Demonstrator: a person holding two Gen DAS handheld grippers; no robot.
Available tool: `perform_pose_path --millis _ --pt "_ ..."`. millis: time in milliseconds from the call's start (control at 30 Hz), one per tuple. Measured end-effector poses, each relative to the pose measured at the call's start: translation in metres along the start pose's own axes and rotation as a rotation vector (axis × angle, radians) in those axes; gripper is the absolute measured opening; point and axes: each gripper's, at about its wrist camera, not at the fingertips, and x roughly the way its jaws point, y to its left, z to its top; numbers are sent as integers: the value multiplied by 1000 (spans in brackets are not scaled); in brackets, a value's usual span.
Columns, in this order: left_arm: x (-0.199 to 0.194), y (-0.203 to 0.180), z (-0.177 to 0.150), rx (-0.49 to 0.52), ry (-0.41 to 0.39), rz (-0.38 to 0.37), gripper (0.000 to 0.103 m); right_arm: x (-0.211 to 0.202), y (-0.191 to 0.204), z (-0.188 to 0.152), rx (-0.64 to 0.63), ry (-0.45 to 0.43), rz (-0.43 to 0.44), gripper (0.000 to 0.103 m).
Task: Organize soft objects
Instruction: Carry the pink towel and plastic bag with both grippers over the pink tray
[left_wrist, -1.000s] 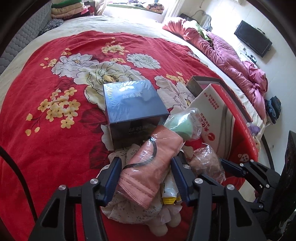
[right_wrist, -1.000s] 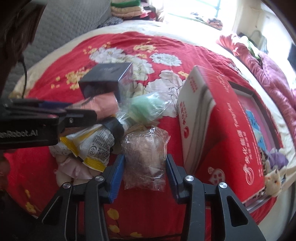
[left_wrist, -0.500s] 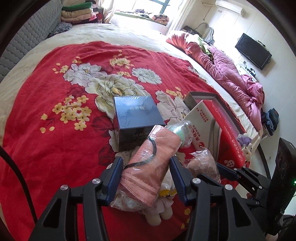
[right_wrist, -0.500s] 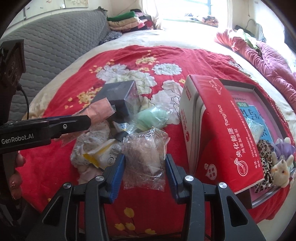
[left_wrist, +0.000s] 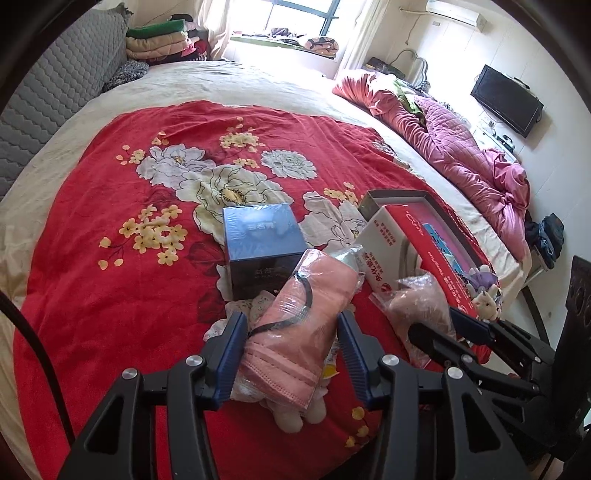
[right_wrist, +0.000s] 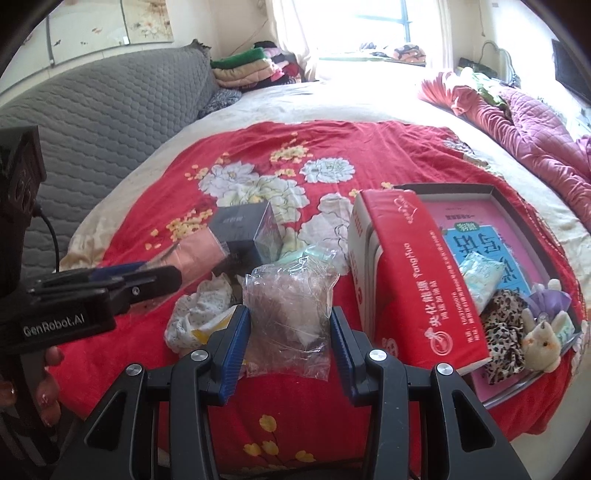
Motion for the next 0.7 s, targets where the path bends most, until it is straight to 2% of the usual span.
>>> perform_pose_path --millis 267,700 --pt "-13 -24 -1 25 -17 -2 50 -23 -9 5 21 -48 -15 45" --pt "-24 -70 7 105 -34 6 50 -62 -49 12 119 -115 -37 45"
